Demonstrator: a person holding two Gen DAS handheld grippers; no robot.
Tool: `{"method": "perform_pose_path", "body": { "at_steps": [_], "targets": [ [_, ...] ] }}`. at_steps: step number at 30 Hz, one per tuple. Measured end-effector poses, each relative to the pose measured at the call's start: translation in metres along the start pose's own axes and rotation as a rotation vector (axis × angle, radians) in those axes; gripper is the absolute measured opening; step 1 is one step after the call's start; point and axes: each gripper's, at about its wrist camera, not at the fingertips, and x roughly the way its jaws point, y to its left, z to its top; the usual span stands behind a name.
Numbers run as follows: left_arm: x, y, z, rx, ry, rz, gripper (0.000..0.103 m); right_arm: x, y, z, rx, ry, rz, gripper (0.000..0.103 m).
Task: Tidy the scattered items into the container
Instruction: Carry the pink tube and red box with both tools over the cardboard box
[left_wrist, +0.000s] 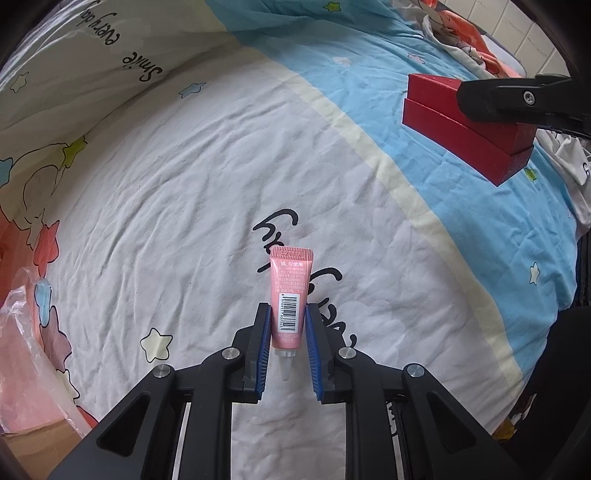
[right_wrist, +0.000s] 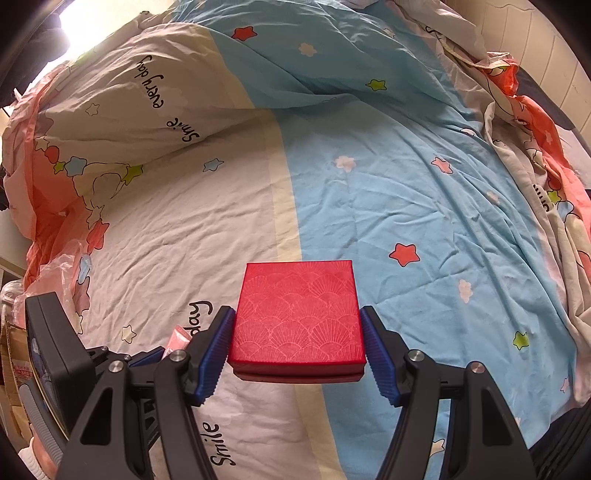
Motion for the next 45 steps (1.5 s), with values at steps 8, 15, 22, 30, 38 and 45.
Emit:
{"method": "perform_pose_path", "body": {
  "at_steps": [8,15,22,30,38,45],
  "targets": [
    [-0.025,0.014,0.0,0.002,-0.012,0.012,0.019,-0.019,0.002,-0.01,0.007,-0.018,0.009,0.064],
    [-0.045,0.017,-0.001,-0.018,-0.035,0.022,0.019,-0.038,0.005,-0.023,0.012,-0.03,0.017,0.064],
    [-0.071,0.017,-0.014,-0.018,-0.057,0.039,0.019,-0.056,0.014,-0.039,0.001,-0.037,0.016,0.064],
    [-0.096,0.026,-0.032,-0.03,-0.07,0.054,0.019,-0.069,0.033,-0.051,-0.029,-0.044,0.031,0.064],
    [-0.122,0.034,-0.04,-0.026,-0.099,0.078,0.019,-0.09,0.057,-0.054,-0.073,-0.074,0.05,0.064],
    [-0.141,0.049,-0.048,-0.057,-0.115,0.09,0.019,-0.112,0.082,-0.058,-0.118,-0.105,0.058,0.064]
  ]
}}
